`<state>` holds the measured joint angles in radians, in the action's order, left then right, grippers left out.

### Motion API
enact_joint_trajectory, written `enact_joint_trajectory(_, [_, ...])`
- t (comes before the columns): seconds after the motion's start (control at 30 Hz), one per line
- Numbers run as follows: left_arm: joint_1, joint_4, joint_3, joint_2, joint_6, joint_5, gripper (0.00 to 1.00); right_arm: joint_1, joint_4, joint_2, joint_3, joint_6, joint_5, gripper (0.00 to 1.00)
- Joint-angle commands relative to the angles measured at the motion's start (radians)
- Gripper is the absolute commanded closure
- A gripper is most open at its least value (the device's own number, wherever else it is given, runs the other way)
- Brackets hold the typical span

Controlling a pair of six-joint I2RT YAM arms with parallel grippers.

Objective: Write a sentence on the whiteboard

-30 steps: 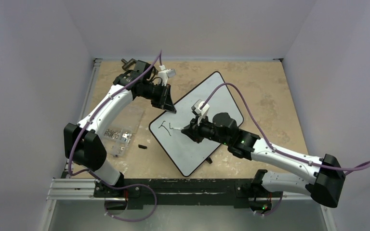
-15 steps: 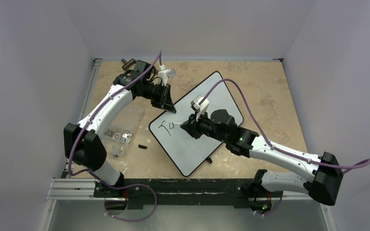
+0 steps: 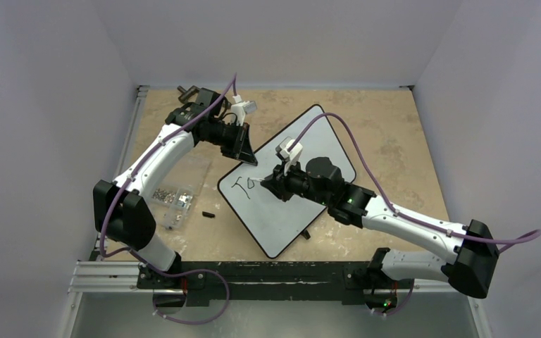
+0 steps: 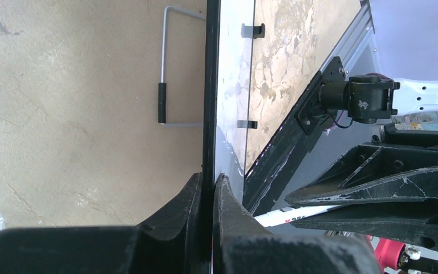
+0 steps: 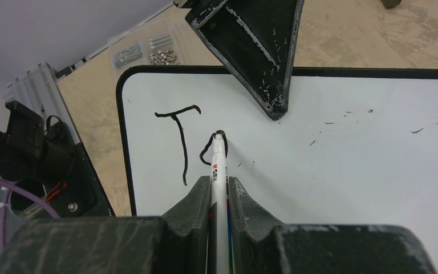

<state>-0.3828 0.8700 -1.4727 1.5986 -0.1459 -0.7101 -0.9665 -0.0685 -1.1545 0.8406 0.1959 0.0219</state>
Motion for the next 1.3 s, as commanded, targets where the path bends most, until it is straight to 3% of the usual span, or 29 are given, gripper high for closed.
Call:
enact_joint_trajectory(0.0, [0.006,-0.025,-0.012,-0.048,0.02,0.128,1.0,0.005,-0.018,0.008,0.001,-0.021,0.04,1.0])
enact_joint_trajectory(0.63, [0.005,-0.022,-0.012,-0.048,0.023,0.128,1.0,0.005,0.008,0.089,0.045,0.001,0.067,1.0])
enact_joint_trajectory(1.03, [0.005,-0.016,-0.012,-0.048,0.026,0.127,1.0,0.016,0.022,0.108,-0.011,0.038,-0.11,1.0])
enact_joint_trajectory(1.27, [0.005,-0.016,-0.012,-0.05,0.025,0.124,1.0,0.029,0.023,0.098,-0.019,0.039,-0.124,1.0])
